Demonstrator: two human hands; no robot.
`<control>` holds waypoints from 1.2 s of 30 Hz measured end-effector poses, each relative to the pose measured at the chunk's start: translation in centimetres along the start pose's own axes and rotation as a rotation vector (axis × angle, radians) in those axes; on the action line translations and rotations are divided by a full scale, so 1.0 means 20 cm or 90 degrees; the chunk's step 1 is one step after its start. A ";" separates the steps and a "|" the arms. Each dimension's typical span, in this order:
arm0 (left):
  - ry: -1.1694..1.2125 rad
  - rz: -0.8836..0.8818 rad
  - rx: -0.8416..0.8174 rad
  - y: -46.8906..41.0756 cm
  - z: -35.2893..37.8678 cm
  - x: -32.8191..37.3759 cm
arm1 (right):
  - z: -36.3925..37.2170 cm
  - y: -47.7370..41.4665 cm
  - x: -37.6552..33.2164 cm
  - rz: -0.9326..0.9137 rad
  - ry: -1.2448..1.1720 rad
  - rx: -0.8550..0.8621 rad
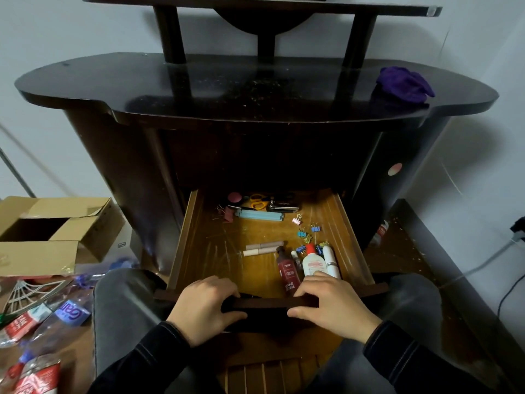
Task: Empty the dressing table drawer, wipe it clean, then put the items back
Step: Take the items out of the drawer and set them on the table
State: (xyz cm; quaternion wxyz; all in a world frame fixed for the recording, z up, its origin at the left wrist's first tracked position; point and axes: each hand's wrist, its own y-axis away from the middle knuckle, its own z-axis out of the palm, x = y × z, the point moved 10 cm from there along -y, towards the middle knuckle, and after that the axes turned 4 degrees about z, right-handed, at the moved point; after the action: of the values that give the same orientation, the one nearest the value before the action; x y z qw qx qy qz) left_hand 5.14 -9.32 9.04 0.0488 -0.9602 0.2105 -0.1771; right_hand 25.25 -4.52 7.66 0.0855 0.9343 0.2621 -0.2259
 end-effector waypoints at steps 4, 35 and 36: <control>0.140 -0.050 -0.111 -0.03 0.01 -0.05 | -0.04 -0.05 0.04 0.039 -0.113 -0.019; 0.202 -0.150 -0.619 -0.26 0.64 -0.27 | 0.27 -0.72 0.41 0.222 -0.170 -0.102; 0.200 -0.153 -0.632 -0.25 0.64 -0.27 | 0.26 -0.71 0.41 0.218 -0.158 -0.095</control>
State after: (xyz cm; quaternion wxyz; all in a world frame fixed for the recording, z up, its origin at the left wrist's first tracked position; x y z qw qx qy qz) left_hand 7.23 -2.22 -3.81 -0.4644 -0.8468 0.1622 -0.2023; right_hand 21.98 9.82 -1.37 0.2233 0.9213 0.1034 -0.3012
